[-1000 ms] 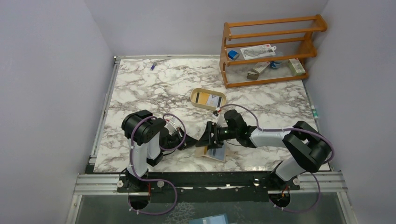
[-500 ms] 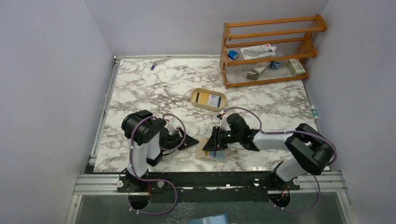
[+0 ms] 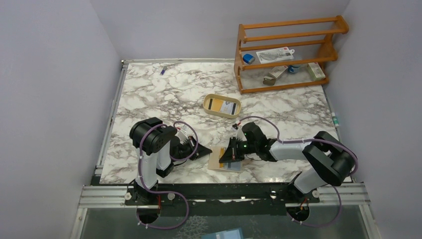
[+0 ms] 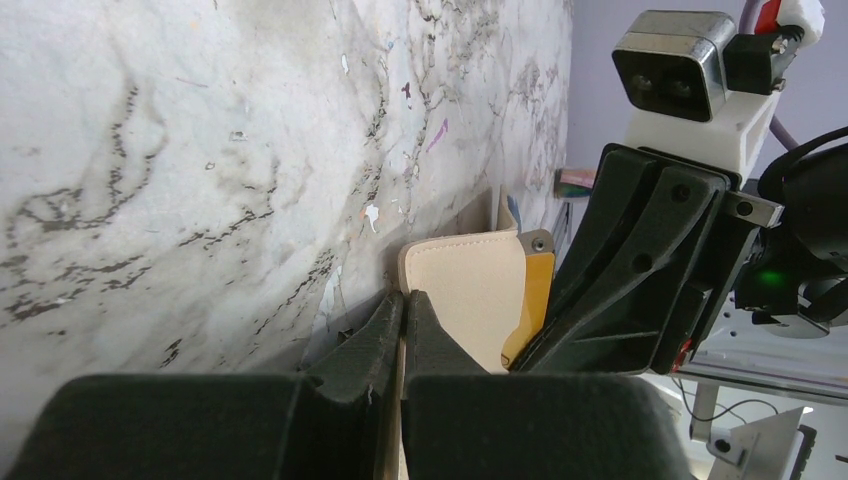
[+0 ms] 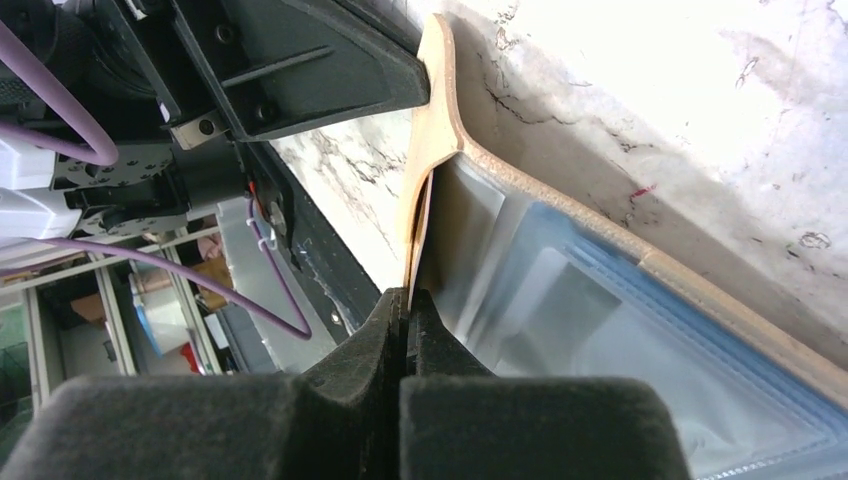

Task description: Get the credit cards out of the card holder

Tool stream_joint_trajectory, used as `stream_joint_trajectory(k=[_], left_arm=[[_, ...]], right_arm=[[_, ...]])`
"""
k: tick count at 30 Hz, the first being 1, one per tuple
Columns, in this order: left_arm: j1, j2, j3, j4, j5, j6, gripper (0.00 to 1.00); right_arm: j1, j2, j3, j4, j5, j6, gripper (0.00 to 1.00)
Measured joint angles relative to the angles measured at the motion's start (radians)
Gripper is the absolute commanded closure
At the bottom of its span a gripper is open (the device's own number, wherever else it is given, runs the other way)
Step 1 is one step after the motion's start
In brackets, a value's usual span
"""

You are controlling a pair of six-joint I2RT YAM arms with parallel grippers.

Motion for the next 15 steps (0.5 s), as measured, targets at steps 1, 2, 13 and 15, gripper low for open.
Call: stream_joint_trajectory(k=[1, 2, 13, 15], left_arm=[[0.0, 0.0, 0.0, 0.0, 0.0, 0.0, 1.0], [0.0, 0.0, 0.0, 0.0, 0.0, 0.0, 1.0], [0.0, -0.001, 0.0, 0.0, 0.0, 0.0, 1.0], [0.0, -0.002, 0.0, 0.0, 0.0, 0.001, 1.0]], right_arm=[[0.0, -0.003, 0.0, -0.006, 0.002, -0.004, 0.99], [0.0, -0.012, 0.0, -0.016, 0.003, -0.009, 0.99], [-0.03, -0.15, -0.005, -0.199, 0.033, -0.104, 0.99], [-0.044, -0.163, -0.003, -0.244, 0.043, -0.13, 0.99]])
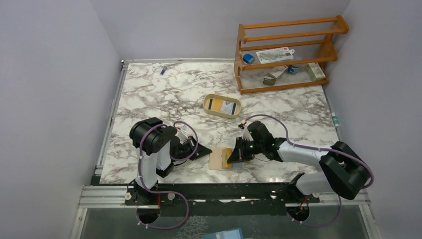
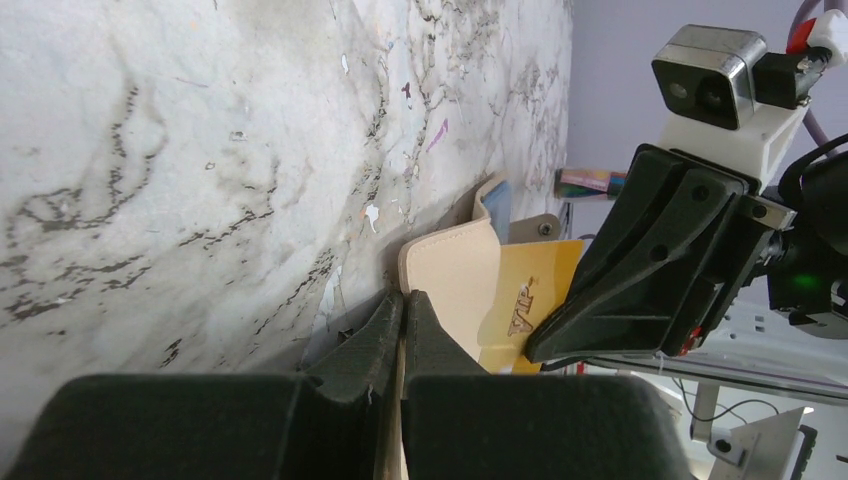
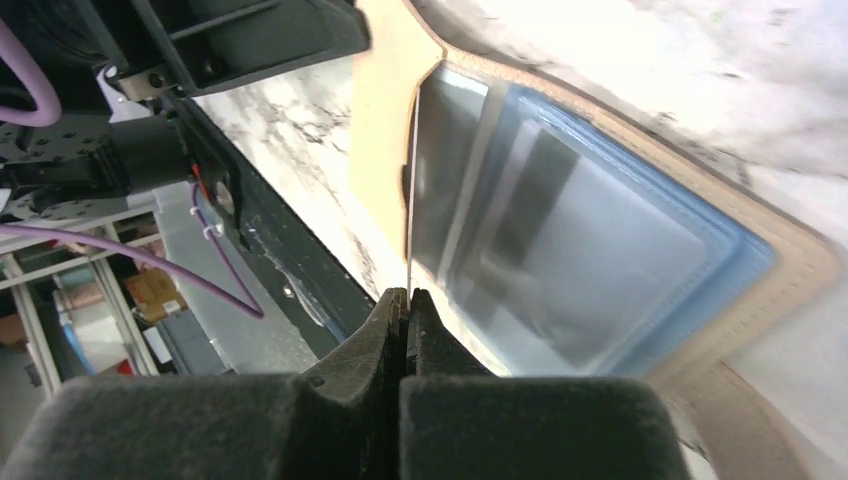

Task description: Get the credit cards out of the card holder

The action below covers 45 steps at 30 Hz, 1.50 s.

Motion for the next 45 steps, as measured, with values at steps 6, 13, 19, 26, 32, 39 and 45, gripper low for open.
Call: stream_joint_trajectory(k=[6, 13, 19, 26, 32, 39, 45], left_arm=[[0.0, -0.001, 0.0, 0.0, 0.0, 0.0, 1.0], [0.001, -0.002, 0.0, 0.0, 0.0, 0.003, 1.0], [0.003, -0.002, 0.0, 0.0, 0.001, 0.003, 1.0], [0.004, -0.002, 0.0, 0.0, 0.003, 0.002, 1.0], [0.004, -0.002, 0.003, 0.0, 0.004, 0.002, 1.0], [0.005, -0.003, 0.002, -0.001, 0.005, 0.003, 1.0], [0.005, -0.003, 0.001, -0.001, 0.005, 0.003, 1.0]], right_arm=[[-0.09, -0.09, 0.111, -0.249, 0.049, -0.097, 0.99], [-0.212, -0.077, 0.43, -0.352, 0.069, -0.202, 1.0], [-0.261, 0.176, 0.648, -0.322, 0.056, -0.219, 0.99], [-0.272, 0.525, 0.949, -0.322, 0.038, -0.216, 0.99], [-0.283, 0.622, 1.073, -0.3, 0.037, -0.182, 0.99], [-0.289, 0.69, 1.058, -0.236, 0.023, -0.131, 0.99], [-0.29, 0.737, 1.003, -0.187, 0.023, -0.108, 0.99]])
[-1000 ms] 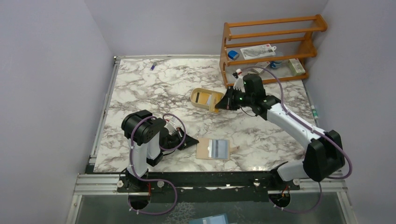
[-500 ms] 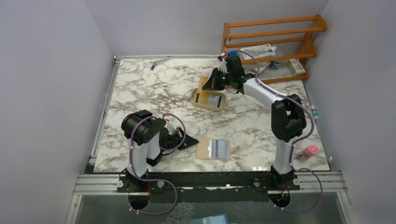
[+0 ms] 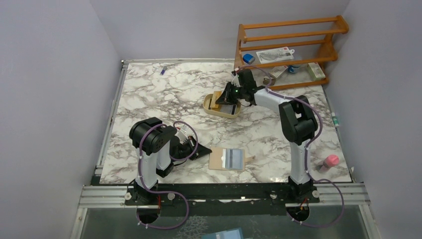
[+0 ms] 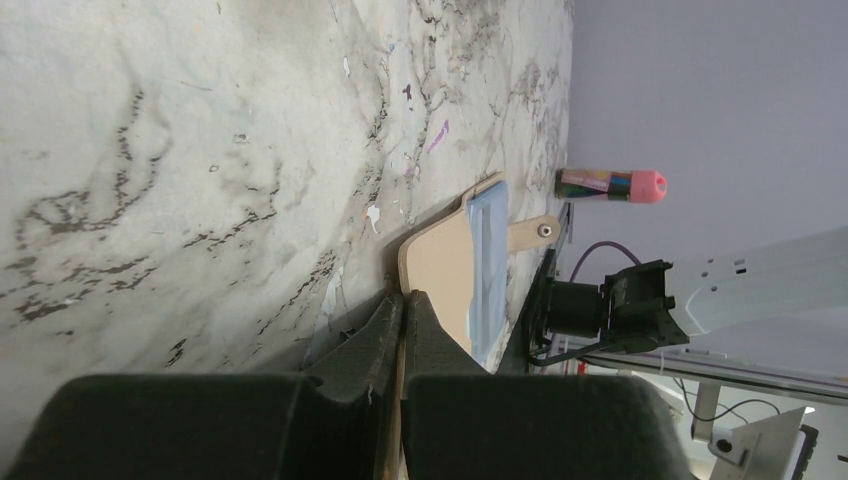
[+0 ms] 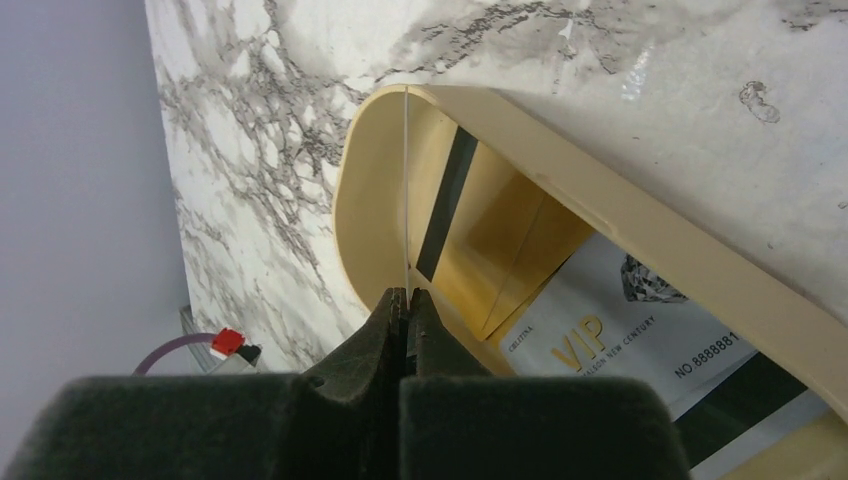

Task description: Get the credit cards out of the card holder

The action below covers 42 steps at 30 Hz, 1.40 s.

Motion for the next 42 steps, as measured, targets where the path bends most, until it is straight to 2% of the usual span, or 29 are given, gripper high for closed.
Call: stream_joint_trajectory(k=[8, 21, 36, 38, 42], left_arm=[[0.0, 0.0, 0.0, 0.0, 0.0, 0.0, 1.0], [0.0, 0.0, 0.0, 0.0, 0.0, 0.0, 1.0], [0.001, 0.0, 0.0, 0.0, 0.0, 0.0, 1.0], [0.001, 0.0, 0.0, 0.0, 0.0, 0.0, 1.0], [0.001, 0.0, 0.0, 0.0, 0.0, 0.0, 1.0]], right_arm=[[0.0, 0.062, 0.012, 0.028, 0.0, 0.02, 0.99], [0.0, 0.072, 0.025, 0.047, -0.016, 0.043, 0.99], [0.0, 0.072, -0.057, 0.146, -0.097, 0.071, 0.99], [0.0, 0.072, -0.057, 0.156, -0.105, 0.077, 0.94], [0.0, 0.072, -0.051, 0.154, -0.119, 0.085, 0.7]])
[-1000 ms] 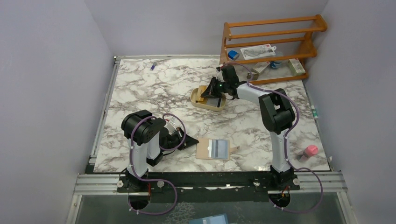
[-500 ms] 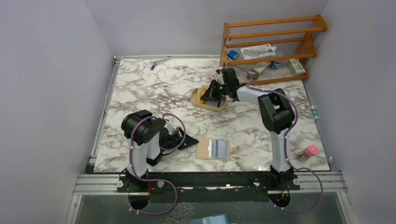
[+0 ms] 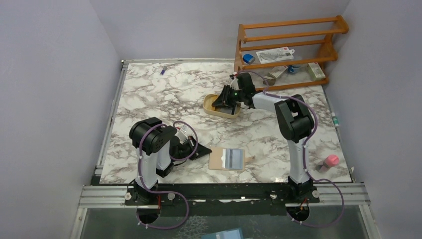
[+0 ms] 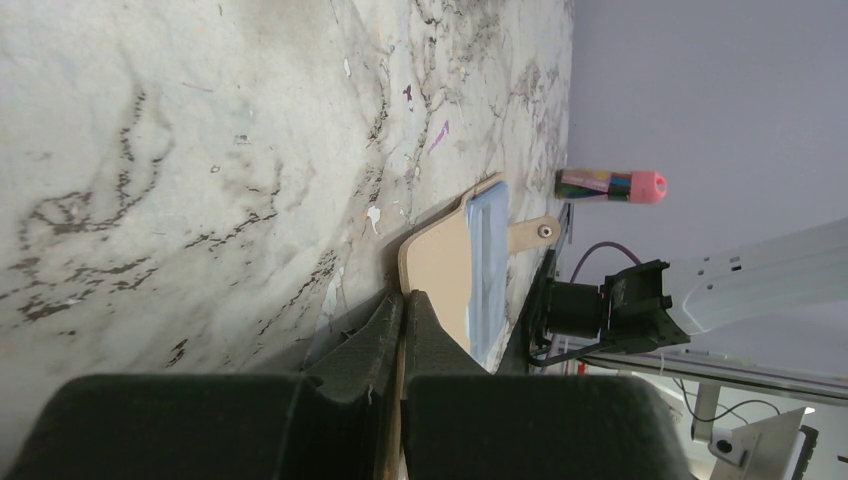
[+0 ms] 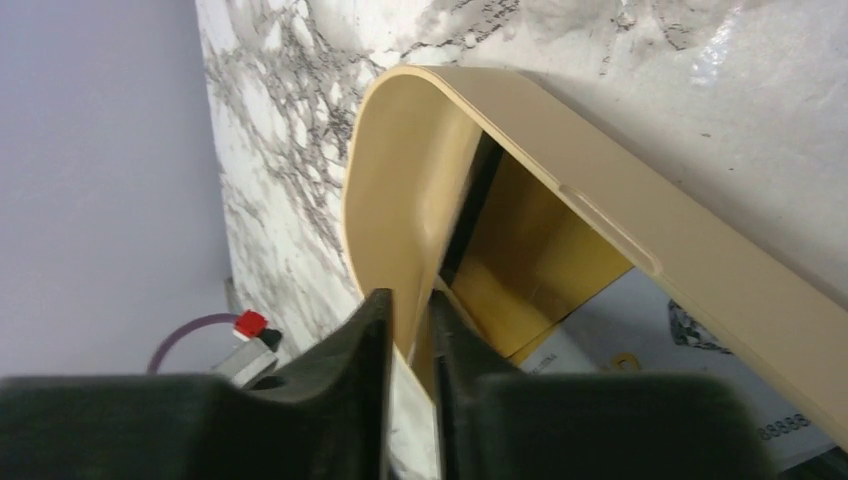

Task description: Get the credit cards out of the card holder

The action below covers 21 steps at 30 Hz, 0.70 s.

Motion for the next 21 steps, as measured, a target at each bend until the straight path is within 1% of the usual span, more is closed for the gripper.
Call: stream_joint_trajectory(k=[5, 6, 12, 17, 19, 21], left_arm=[[0.0, 0.0, 0.0, 0.0, 0.0, 0.0, 1.0], [0.0, 0.0, 0.0, 0.0, 0.0, 0.0, 1.0], [0.0, 0.001, 0.0, 0.0, 0.0, 0.0, 1.0], [0.001, 0.002, 0.001, 0.0, 0.003, -0.001, 1.0], [0.002, 0.002, 0.001, 0.0, 0.003, -0.001, 1.0], [0.002, 0.002, 0.001, 0.0, 0.005, -0.001, 1.0]], right_arm=[[0.0, 0.0, 0.058, -0.039, -0.004, -0.008, 0.51], [0.0, 0.0, 0.074, -0.056, -0.002, -0.013, 0.5], [0.0, 0.0, 0.192, -0.236, 0.039, -0.077, 0.49], [0.0, 0.0, 0.247, -0.393, 0.097, -0.139, 0.49], [0.0, -0.006, 0.249, -0.448, 0.121, -0.169, 0.49], [0.0, -0.04, 0.202, -0.467, 0.137, -0.196, 0.48]])
